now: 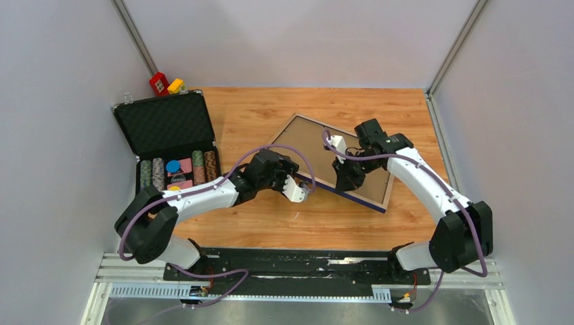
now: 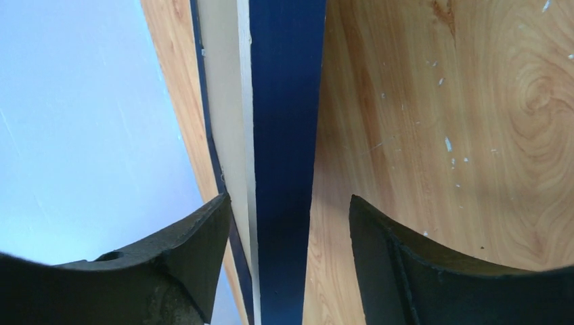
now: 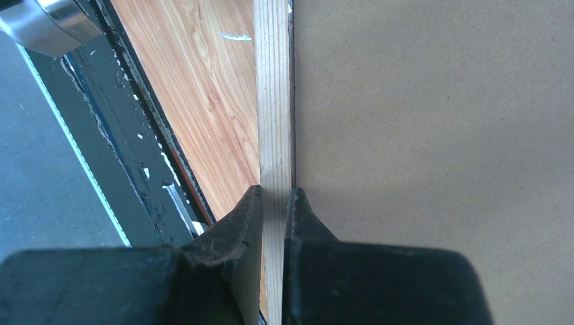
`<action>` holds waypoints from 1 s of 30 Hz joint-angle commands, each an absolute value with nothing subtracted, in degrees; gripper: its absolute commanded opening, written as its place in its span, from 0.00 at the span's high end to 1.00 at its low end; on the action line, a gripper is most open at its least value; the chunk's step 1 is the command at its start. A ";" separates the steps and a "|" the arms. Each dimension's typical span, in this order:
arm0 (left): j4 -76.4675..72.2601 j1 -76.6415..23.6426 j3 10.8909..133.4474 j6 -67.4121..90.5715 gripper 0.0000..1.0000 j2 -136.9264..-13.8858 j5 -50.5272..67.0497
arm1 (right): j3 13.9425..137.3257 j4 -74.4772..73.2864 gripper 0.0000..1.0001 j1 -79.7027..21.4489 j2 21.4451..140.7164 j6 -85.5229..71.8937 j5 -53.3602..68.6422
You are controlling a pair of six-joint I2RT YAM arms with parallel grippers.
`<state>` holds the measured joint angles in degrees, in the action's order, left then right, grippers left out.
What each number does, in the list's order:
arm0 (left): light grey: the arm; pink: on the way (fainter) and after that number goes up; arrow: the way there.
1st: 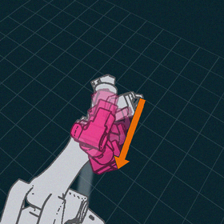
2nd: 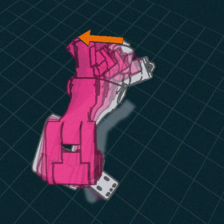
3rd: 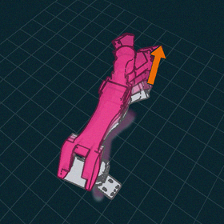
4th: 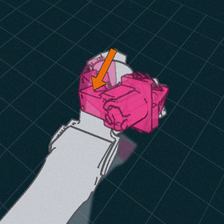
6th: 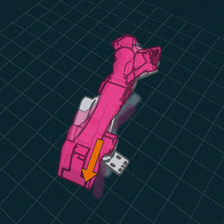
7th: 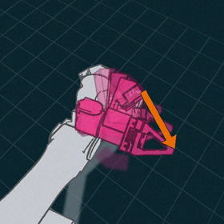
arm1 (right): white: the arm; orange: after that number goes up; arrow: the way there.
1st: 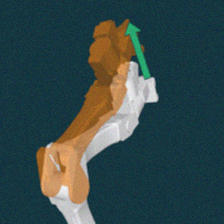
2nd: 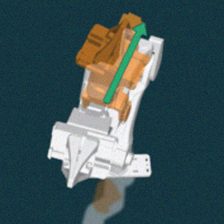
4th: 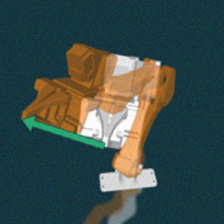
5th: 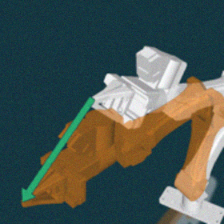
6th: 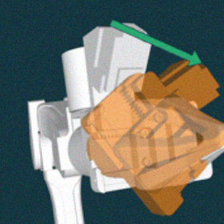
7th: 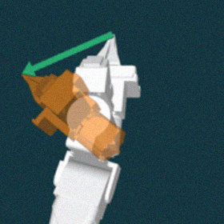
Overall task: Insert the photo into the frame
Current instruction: Turn over the photo frame at the center of the board.
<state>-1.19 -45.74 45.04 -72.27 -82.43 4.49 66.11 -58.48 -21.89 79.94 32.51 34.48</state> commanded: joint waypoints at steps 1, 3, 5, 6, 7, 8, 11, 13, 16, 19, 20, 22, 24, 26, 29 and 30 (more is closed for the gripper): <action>-5.75 -46.73 46.27 -73.87 0.32 -83.11 3.12 | 69.17 -60.43 1.00 -21.06 77.11 33.27 38.40; -5.44 -47.24 46.31 -73.71 0.37 -82.91 2.46 | 69.12 -60.63 1.00 -20.70 76.93 33.46 38.29; -4.98 -47.61 46.31 -73.34 0.42 -82.55 2.01 | 69.08 -60.75 1.00 -20.20 76.74 33.58 38.23; -4.82 -47.71 46.32 -73.28 0.45 -82.36 1.84 | 69.08 -60.88 1.00 -20.01 76.68 33.65 38.35; -4.65 -48.01 46.36 -73.10 0.49 -82.36 1.67 | 69.08 -60.97 1.00 -19.84 76.64 33.68 38.52; -4.48 -48.22 46.55 -73.11 0.55 -82.40 1.16 | 69.16 -61.07 1.00 -19.74 76.71 33.66 38.62; -1.91 -49.38 47.88 -72.98 0.68 -82.80 -0.62 | 69.38 -61.34 0.97 -19.53 76.48 33.43 38.08; 1.55 -50.07 49.71 -72.14 0.79 -83.23 -2.71 | 69.63 -61.50 0.88 -19.36 76.14 33.13 37.32; 6.36 -50.72 53.62 -69.92 0.89 -83.87 -4.27 | 70.31 -61.47 0.63 -19.24 75.16 32.57 36.06; 11.17 -50.87 55.88 -67.53 0.95 -83.63 -5.34 | 71.84 -61.42 0.50 -19.10 73.99 31.48 34.72; 12.05 -50.91 56.86 -67.08 0.99 -83.31 -5.48 | 72.33 -61.31 0.47 -19.01 73.53 31.14 34.15; 14.84 -50.92 58.50 -65.50 1.00 -82.48 -5.61 | 73.34 -60.92 0.39 -18.94 72.50 30.16 33.03; 18.15 -50.97 60.46 -63.08 1.00 -81.61 -5.50 | 74.37 -60.41 0.33 -18.91 71.23 29.11 31.64; 22.19 -50.98 62.78 -62.03 1.00 -80.89 -5.39 | 75.20 -59.34 0.28 -18.90 69.82 28.12 29.93; 28.45 -50.98 65.93 -60.77 1.00 -80.10 -5.50 | 76.07 -57.82 0.24 -18.95 67.61 27.04 27.10; 30.43 -50.95 67.46 -60.26 1.00 -80.00 -5.52 | 76.37 -57.49 0.24 -18.95 66.94 26.72 26.33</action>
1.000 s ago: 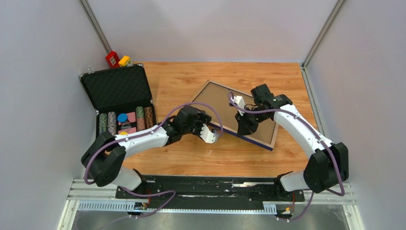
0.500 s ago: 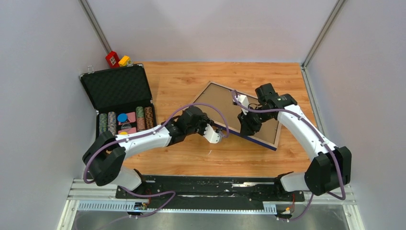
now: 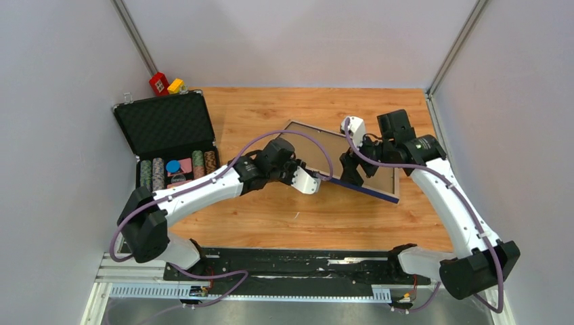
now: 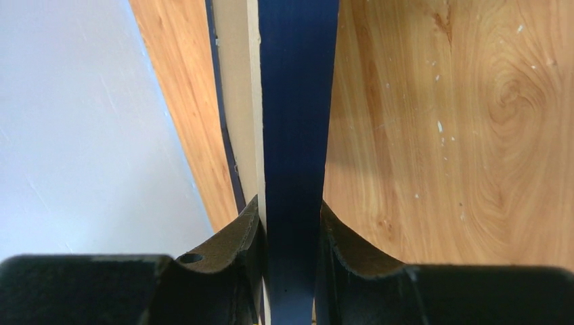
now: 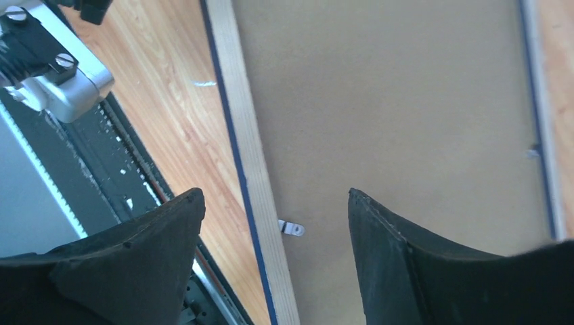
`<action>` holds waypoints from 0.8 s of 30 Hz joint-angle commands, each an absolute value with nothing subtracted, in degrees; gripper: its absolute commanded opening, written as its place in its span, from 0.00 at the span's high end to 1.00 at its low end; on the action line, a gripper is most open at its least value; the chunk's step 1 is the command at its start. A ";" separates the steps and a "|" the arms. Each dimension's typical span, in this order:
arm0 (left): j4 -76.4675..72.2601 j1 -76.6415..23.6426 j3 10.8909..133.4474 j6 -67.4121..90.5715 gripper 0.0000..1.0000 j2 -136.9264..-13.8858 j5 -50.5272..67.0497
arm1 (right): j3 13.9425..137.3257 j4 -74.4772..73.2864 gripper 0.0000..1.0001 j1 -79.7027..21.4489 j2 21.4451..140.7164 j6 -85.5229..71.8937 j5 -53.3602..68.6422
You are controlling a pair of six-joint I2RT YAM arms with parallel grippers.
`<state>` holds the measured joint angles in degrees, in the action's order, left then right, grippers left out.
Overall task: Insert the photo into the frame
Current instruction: Turn over the photo frame at the center of the board.
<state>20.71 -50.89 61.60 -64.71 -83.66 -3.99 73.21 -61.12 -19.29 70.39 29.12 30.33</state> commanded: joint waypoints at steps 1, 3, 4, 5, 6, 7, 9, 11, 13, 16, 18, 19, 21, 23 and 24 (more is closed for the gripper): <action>31.34 -50.97 68.79 -60.10 1.00 -79.83 -5.58 | 76.62 -57.22 0.23 -18.92 66.30 26.53 25.74; 33.91 -50.98 70.41 -60.38 1.00 -79.62 -5.66 | 77.17 -56.90 0.21 -18.91 65.05 26.36 24.82; 35.17 -50.98 70.80 -60.84 1.00 -79.54 -5.69 | 77.39 -56.79 0.21 -18.96 64.44 26.29 24.46; 35.87 -50.98 71.58 -61.14 1.00 -79.36 -5.84 | 77.62 -56.71 0.21 -18.90 63.77 26.28 24.24; 36.94 -50.93 71.91 -61.73 1.00 -79.32 -5.92 | 77.81 -56.69 0.20 -18.90 63.20 26.44 24.14; 37.41 -50.97 72.60 -61.89 1.00 -79.20 -5.99 | 77.93 -56.63 0.20 -18.90 62.56 26.83 24.21; 38.54 -50.94 73.66 -62.13 1.00 -79.19 -6.18 | 77.98 -56.52 0.19 -18.95 60.91 27.48 24.26; 39.87 -50.91 75.02 -62.24 1.00 -79.11 -6.56 | 78.17 -56.81 0.19 -19.00 59.73 28.30 24.17; 41.31 -50.78 76.56 -61.94 1.00 -78.96 -6.47 | 78.43 -57.53 0.18 -19.00 58.91 29.25 24.17; 44.01 -50.72 78.85 -62.04 1.00 -78.93 -6.00 | 79.84 -59.37 0.17 -19.36 58.90 30.22 24.63; 45.89 -50.56 81.04 -62.23 1.00 -79.21 -5.85 | 80.71 -60.15 0.17 -19.89 58.91 30.46 25.01; 46.45 -50.43 82.68 -62.23 1.00 -79.61 -5.74 | 81.03 -60.45 0.17 -20.19 58.89 30.56 25.19; 49.30 -50.00 85.23 -62.06 1.00 -80.41 -5.16 | 81.83 -61.27 0.16 -20.89 58.89 30.68 25.60; 51.40 -49.35 88.01 -62.09 1.00 -81.63 -4.69 | 82.53 -62.04 0.16 -21.52 59.15 30.92 25.63; 52.11 -49.01 88.87 -62.11 1.00 -82.52 -4.60 | 82.62 -62.18 0.16 -21.84 59.27 30.94 25.41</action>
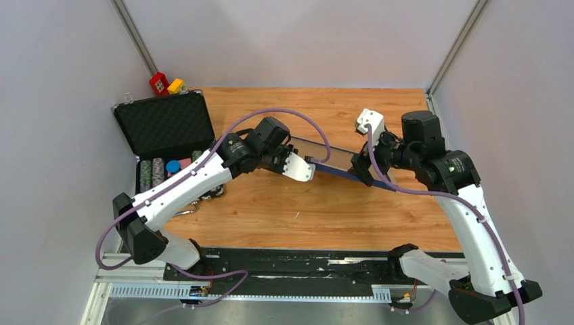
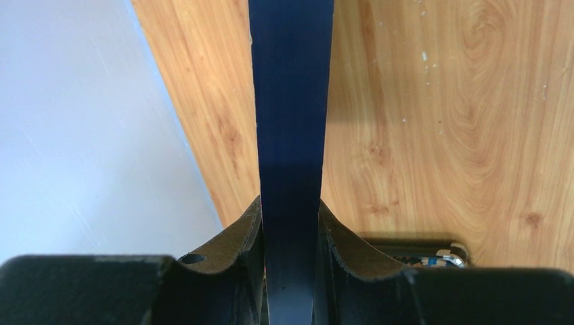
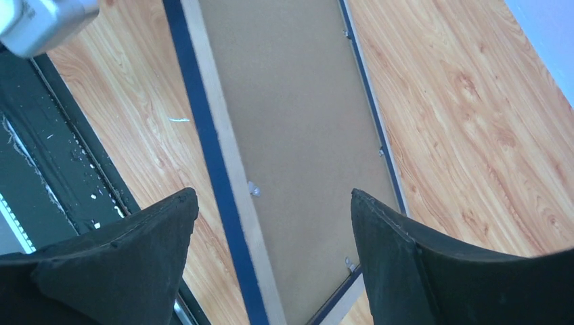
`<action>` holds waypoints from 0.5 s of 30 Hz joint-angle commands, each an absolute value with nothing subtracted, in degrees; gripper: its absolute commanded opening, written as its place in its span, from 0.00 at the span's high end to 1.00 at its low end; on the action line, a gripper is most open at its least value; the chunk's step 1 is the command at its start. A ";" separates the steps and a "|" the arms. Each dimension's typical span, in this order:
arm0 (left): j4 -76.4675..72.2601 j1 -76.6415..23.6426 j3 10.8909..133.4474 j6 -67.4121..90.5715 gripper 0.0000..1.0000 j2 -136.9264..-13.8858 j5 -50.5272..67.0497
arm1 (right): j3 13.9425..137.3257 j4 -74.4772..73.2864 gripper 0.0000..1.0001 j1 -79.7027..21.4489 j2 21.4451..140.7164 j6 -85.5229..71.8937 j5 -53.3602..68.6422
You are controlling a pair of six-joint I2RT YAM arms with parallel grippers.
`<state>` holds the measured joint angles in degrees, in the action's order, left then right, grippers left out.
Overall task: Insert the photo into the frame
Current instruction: Turn over the photo frame at the center of the board.
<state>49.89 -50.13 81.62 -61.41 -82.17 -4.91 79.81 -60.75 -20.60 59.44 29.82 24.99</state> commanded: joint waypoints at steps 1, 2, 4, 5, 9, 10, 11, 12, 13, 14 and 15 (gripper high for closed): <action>53.41 -48.85 90.58 -62.20 1.00 -83.01 -4.58 | 82.56 -62.14 0.16 -22.25 59.36 31.04 25.02; 54.13 -48.60 92.28 -62.30 1.00 -83.92 -4.40 | 82.56 -62.17 0.15 -22.77 59.53 31.07 24.56; 56.06 -48.45 94.70 -62.46 1.00 -85.35 -4.14 | 82.67 -62.12 0.15 -23.61 60.03 31.07 23.93; 57.39 -48.44 95.47 -62.42 1.00 -85.74 -4.00 | 82.81 -62.06 0.15 -24.04 60.34 31.04 23.72; 60.65 -48.29 99.51 -62.35 1.00 -87.91 -3.03 | 83.20 -62.05 0.15 -25.31 61.51 31.74 21.13; 60.95 -48.22 100.29 -62.33 1.00 -88.22 -2.83 | 83.23 -61.95 0.15 -25.46 61.71 31.99 20.15; 61.42 -48.19 100.59 -62.38 1.00 -88.37 -2.58 | 83.31 -61.95 0.15 -25.61 61.96 32.34 19.48; 61.61 -48.06 101.04 -62.51 1.00 -88.65 -2.52 | 83.45 -61.91 0.16 -25.77 62.16 32.53 19.01; 61.92 -47.98 101.23 -62.67 1.00 -88.75 -2.48 | 83.60 -61.89 0.16 -25.87 62.41 32.64 18.66; 62.07 -47.90 101.69 -62.82 1.00 -88.94 -2.47 | 83.78 -61.96 0.16 -26.04 62.71 32.69 18.43; 62.50 -47.86 101.95 -62.88 1.00 -89.07 -2.31 | 83.84 -61.92 0.16 -26.28 62.87 32.76 18.26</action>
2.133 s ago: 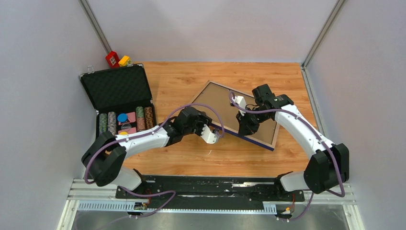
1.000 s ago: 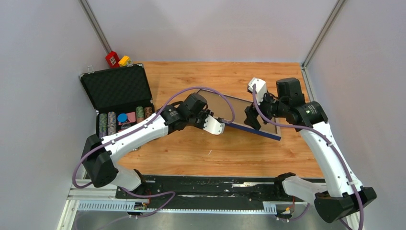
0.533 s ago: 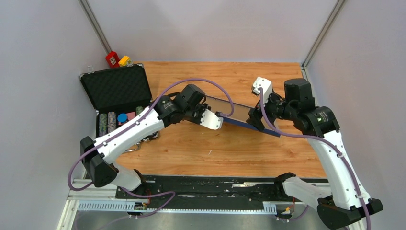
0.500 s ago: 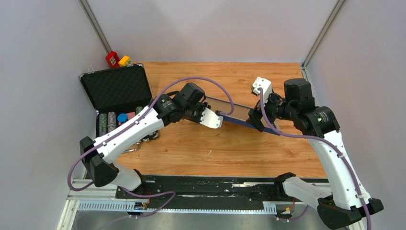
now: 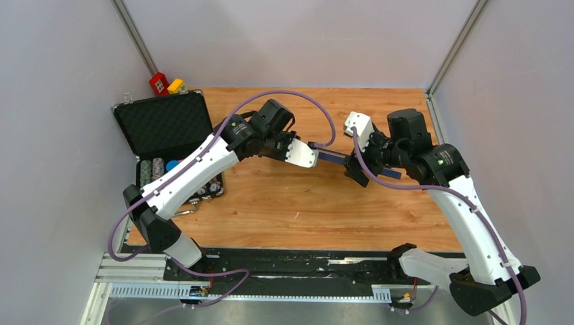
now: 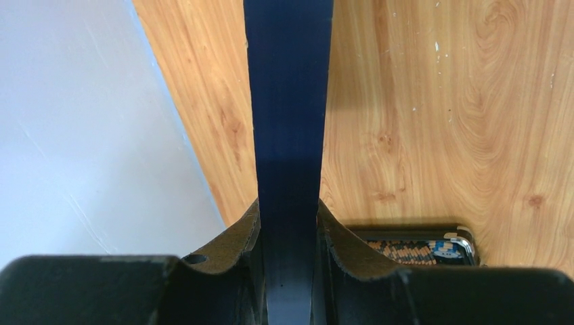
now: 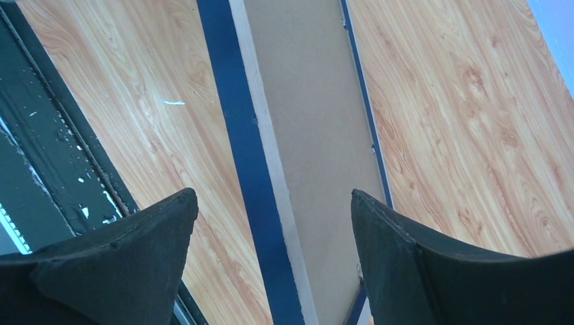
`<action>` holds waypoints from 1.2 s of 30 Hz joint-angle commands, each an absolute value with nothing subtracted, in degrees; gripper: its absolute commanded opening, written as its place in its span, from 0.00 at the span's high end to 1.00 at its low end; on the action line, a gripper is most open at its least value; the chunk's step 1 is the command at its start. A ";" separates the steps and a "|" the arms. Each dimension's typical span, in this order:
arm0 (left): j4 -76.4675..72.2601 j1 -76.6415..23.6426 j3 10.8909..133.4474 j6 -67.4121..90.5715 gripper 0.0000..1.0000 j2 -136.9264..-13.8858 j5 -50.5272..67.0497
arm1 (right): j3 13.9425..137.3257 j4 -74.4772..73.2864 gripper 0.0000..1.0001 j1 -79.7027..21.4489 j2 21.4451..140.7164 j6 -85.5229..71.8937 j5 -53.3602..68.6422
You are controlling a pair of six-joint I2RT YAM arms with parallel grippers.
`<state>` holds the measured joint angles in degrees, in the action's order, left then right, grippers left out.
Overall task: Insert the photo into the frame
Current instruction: Turn over the photo frame at the center of the board.
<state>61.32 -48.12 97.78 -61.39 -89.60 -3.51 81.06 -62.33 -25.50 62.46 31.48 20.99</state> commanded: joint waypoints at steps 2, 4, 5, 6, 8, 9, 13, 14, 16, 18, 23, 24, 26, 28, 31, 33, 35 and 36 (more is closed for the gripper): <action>63.17 -47.34 102.99 -62.97 1.00 -89.82 -1.91 | 84.16 -61.93 0.16 -26.68 63.33 32.91 17.96; 64.21 -46.87 104.32 -62.87 1.00 -90.68 -1.24 | 84.59 -61.96 0.16 -26.95 63.80 32.94 17.50; 64.92 -46.73 105.38 -62.61 1.00 -90.96 -0.93 | 84.71 -61.96 0.16 -27.11 63.92 33.06 17.15; 65.29 -46.33 106.46 -62.50 1.00 -91.51 -0.50 | 84.86 -61.95 0.17 -27.22 64.10 33.15 16.95; 66.37 -45.69 107.87 -62.12 1.00 -92.18 0.97 | 84.93 -61.92 0.17 -27.52 64.48 33.27 16.44; 66.82 -45.48 108.21 -61.96 1.00 -92.36 1.45 | 84.97 -61.96 0.17 -27.68 64.69 33.27 16.22; 68.20 -44.38 110.43 -61.60 1.00 -93.05 4.13 | 84.90 -61.80 0.17 -28.06 65.40 34.01 14.50; 68.77 -44.03 111.23 -61.45 1.00 -93.29 4.48 | 84.79 -61.44 0.17 -28.04 65.51 34.36 13.83; 69.85 -43.51 112.46 -61.19 1.00 -93.66 5.59 | 84.34 -60.72 0.18 -28.05 65.69 34.89 12.61; 70.84 -43.02 113.31 -61.02 1.00 -93.76 6.69 | 84.06 -60.02 0.19 -28.04 66.10 35.31 11.64; 72.06 -41.73 113.33 -60.89 1.00 -92.66 9.11 | 84.26 -59.00 0.25 -28.03 67.16 35.33 11.39; 72.35 -41.56 113.30 -60.84 1.00 -92.52 9.43 | 84.47 -58.94 0.26 -28.04 67.41 35.47 11.49; 72.80 -41.04 113.46 -60.71 1.00 -92.13 10.58 | 84.78 -58.89 0.32 -28.04 67.95 35.56 11.70; 73.27 -40.61 113.82 -60.72 1.00 -91.91 11.51 | 85.13 -58.94 0.40 -28.04 68.56 35.74 12.19; 73.74 -40.02 114.24 -60.79 1.00 -91.70 12.10 | 85.55 -59.06 0.54 -28.04 69.14 36.09 12.60; 74.02 -39.73 114.26 -60.85 1.00 -91.67 12.22 | 85.91 -59.01 0.63 -28.04 69.22 36.44 13.11; 74.33 -39.61 114.16 -60.98 1.00 -91.68 12.24 | 86.45 -59.18 0.69 -28.04 69.26 36.66 13.82; 74.50 -39.58 114.16 -60.99 1.00 -91.68 12.22 | 86.78 -59.35 0.71 -28.04 69.30 36.73 14.22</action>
<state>73.12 -40.01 111.11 -61.41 -94.72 9.74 83.33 -61.49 -28.10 69.43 36.56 13.74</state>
